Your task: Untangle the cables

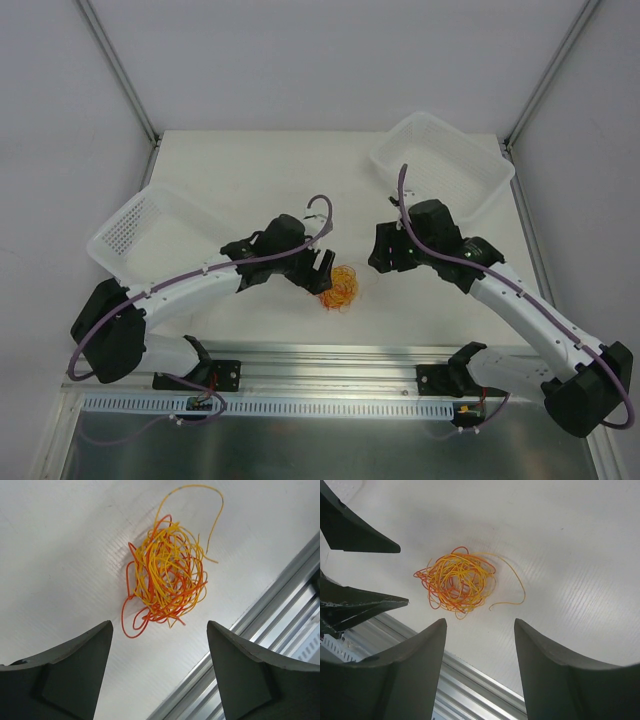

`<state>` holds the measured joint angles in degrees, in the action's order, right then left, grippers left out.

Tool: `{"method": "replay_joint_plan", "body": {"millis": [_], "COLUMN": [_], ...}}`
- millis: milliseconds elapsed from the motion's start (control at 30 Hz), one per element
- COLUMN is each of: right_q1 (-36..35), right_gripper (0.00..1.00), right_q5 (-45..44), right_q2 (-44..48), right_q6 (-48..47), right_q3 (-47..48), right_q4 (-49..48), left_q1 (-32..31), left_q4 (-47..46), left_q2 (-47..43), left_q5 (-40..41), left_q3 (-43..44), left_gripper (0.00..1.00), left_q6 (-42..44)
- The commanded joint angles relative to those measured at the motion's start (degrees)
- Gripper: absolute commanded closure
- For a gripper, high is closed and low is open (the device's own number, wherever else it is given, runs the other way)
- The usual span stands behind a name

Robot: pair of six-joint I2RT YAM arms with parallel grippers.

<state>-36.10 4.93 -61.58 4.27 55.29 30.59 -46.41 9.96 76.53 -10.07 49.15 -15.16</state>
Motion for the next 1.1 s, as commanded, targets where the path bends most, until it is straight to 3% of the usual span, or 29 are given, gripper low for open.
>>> {"method": "replay_joint_plan", "body": {"millis": [0,300,567,700,733,900,1067], "right_q1": [-0.64,-2.05,-3.10,-3.63,-3.54,-3.63,-3.54], "right_gripper": [0.40,0.39,0.39,0.39,0.39,0.41,0.41], "right_q5": [1.40,1.31,1.05,1.93,2.36,5.08,9.22], "right_q2": [1.99,2.34,1.91,0.59,0.06,-1.78,-4.68], "right_q6": [0.56,1.26,2.32,3.89,4.25,8.11,9.87], "right_q3": [-1.32,-2.82,-5.19,-7.55,-8.08,-12.21,-14.68], "right_q4": [-2.37,-3.52,-5.10,-7.91,-8.61,-15.46,-22.66], "left_q1": [-0.17,-1.05,-2.37,-2.54,-2.54,-2.63,-2.63], "left_q4": [-0.02,-0.02,0.06,0.06,-0.02,-0.02,-0.20], "left_q2": [-1.74,4.32,8.46,8.72,8.55,7.14,6.00], "left_q5": [-3.64,-6.02,-6.55,-7.25,-7.42,-8.22,-8.04], "left_q3": [-2.04,1.21,4.47,4.99,4.82,3.77,3.33], "left_gripper": [0.25,0.44,0.50,0.66,0.75,0.97,1.00], "left_q6": [12.24,22.62,23.42,22.72,22.19,19.82,16.13]}}
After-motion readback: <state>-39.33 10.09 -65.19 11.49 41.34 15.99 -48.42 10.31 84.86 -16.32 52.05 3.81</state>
